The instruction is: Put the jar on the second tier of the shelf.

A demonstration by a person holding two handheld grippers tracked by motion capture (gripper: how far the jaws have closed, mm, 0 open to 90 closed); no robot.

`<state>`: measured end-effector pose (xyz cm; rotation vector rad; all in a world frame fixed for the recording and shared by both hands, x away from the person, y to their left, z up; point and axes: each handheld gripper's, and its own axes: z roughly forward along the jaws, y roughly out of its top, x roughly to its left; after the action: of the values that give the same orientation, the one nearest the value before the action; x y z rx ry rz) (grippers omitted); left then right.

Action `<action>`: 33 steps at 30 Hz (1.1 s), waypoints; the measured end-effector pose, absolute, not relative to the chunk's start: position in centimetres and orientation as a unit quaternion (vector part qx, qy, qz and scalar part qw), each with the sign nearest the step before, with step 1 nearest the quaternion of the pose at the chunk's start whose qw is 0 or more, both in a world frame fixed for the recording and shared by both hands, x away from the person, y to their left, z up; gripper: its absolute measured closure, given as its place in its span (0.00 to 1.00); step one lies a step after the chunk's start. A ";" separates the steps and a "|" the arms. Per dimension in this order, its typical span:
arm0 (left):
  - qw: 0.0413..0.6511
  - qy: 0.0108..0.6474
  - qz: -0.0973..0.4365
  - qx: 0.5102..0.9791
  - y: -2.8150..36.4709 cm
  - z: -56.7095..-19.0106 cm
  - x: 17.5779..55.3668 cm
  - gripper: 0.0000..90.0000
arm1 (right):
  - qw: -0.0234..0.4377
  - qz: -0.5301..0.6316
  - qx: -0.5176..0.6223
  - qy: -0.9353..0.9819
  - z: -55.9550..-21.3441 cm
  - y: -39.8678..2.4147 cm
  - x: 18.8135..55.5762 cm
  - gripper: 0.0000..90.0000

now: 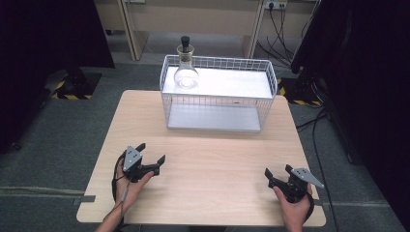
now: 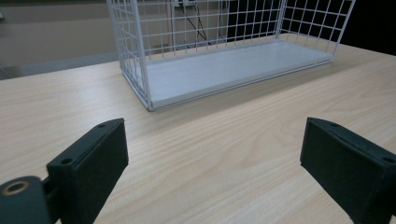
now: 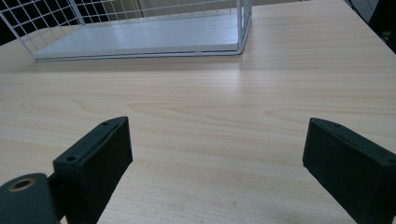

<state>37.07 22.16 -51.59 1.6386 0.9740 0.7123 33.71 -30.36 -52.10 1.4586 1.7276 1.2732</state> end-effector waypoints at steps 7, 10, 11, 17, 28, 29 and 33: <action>0.517 0.418 0.303 0.683 23.0 -51.9 37.0 0.08 | 0.270 0.472 0.542 0.641 -52.1 -30.3 33.7 0.09; 0.513 0.422 0.306 0.682 23.3 -52.1 37.0 0.08 | 0.269 0.472 0.542 0.641 -52.1 -30.3 33.7 0.09; 0.511 0.423 0.307 0.682 23.4 -52.2 37.0 0.08 | 0.270 0.472 0.541 0.641 -52.1 -30.3 33.7 0.09; 0.499 0.435 0.310 0.683 24.0 -53.0 37.2 0.08 | 0.270 0.473 0.542 0.640 -52.1 -30.3 33.7 0.09; 0.507 0.443 0.312 0.670 24.5 -53.0 36.9 0.08 | 0.270 0.472 0.541 0.641 -52.1 -30.3 33.7 0.09; 0.508 0.443 0.312 0.670 24.5 -53.0 36.9 0.08 | 0.270 0.472 0.541 0.642 -52.1 -30.3 33.7 0.09; 0.509 0.444 0.313 0.668 24.5 -53.0 36.9 0.08 | 0.270 0.471 0.540 0.643 -52.1 -30.3 33.7 0.09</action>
<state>36.91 24.54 -53.01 1.6102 1.0692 0.7533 33.70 -30.26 -52.10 1.4557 1.7323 1.2686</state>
